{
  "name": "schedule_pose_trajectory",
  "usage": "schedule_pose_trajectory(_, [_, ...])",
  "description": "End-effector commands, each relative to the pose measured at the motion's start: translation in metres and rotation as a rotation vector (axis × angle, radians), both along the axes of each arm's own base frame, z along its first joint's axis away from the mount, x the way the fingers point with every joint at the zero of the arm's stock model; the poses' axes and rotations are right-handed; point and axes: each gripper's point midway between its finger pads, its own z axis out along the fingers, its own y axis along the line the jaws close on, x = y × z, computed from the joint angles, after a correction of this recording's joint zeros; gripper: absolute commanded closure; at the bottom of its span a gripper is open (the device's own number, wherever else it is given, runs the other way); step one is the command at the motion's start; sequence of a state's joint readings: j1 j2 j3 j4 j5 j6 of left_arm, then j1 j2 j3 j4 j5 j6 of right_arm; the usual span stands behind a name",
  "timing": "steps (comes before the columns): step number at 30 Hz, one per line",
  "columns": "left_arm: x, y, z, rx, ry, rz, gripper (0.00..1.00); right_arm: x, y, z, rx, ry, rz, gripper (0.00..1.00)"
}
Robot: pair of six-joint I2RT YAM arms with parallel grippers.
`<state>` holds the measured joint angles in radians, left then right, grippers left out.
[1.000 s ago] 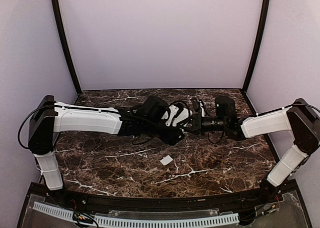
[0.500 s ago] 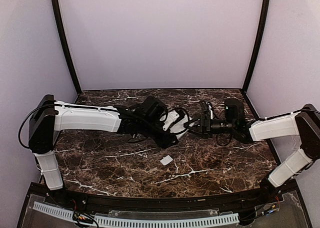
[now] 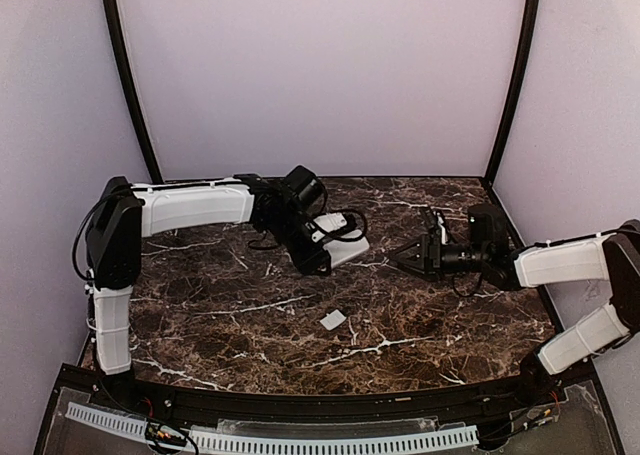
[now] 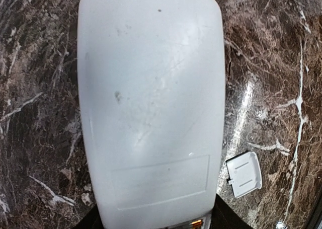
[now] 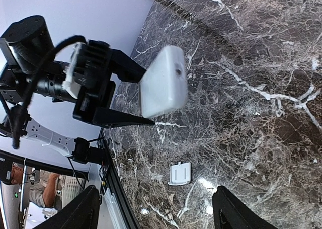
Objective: Load the batteries into the remote control
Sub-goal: Place the remote control without the battery cover at the center of the board.
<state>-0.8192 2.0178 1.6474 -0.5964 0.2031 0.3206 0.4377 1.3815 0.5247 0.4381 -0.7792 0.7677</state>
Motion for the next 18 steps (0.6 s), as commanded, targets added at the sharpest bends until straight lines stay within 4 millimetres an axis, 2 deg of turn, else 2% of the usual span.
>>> schedule_pose_trajectory(1, [-0.020,0.023,-0.032,0.161,0.114,-0.053,0.61,0.000,-0.004,0.001,-0.001,-0.032,0.015,0.24])
schedule_pose_trajectory(3, [-0.024,0.022,-0.038,0.164,0.143,-0.062,0.61,0.000,-0.002,0.000,0.004,-0.031,0.027,0.24])
schedule_pose_trajectory(18, [-0.017,0.037,-0.072,0.250,0.224,-0.087,0.53,0.001,0.005,-0.004,0.026,-0.018,0.069,0.23])
